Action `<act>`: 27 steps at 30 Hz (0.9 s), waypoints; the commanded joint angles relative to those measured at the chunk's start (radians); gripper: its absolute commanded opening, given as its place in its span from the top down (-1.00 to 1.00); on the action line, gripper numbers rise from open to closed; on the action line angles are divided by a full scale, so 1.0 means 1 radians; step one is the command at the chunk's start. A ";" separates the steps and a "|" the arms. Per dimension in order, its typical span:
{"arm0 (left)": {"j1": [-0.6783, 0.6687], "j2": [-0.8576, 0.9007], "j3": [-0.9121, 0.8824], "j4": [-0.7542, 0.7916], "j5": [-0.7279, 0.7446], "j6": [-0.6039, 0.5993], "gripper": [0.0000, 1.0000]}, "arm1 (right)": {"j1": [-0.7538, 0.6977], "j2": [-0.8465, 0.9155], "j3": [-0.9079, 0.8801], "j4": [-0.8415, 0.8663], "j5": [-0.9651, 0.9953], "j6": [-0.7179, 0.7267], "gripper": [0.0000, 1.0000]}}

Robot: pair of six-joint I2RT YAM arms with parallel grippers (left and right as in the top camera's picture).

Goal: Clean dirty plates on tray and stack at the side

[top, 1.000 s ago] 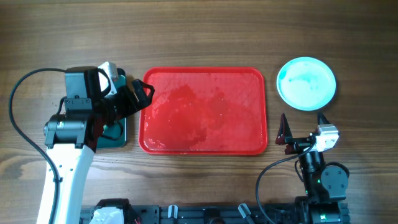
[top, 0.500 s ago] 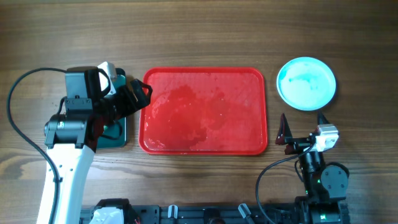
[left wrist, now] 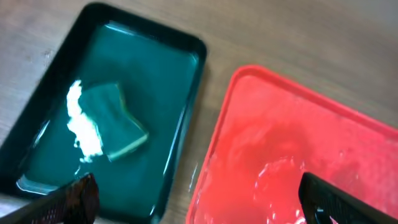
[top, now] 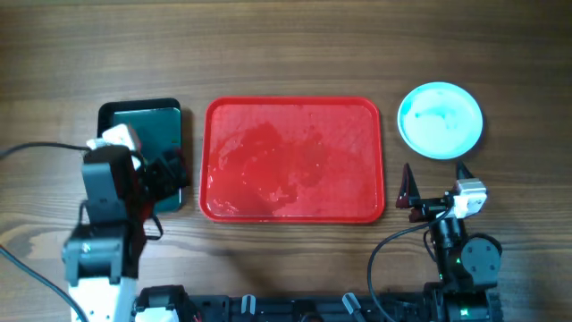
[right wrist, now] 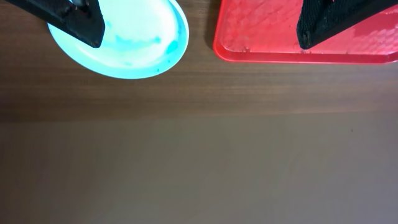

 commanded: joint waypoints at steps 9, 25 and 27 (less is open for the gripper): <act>0.004 -0.699 -0.635 0.475 0.093 0.026 -1.00 | 0.005 -0.012 -0.003 0.001 -0.016 0.014 -1.00; 0.004 -0.808 -0.776 0.669 0.045 0.216 -1.00 | 0.005 -0.012 -0.003 0.001 -0.016 0.014 -0.99; 0.004 -0.808 -0.776 0.669 0.045 0.289 -1.00 | 0.005 -0.012 -0.003 0.001 -0.016 0.014 -0.99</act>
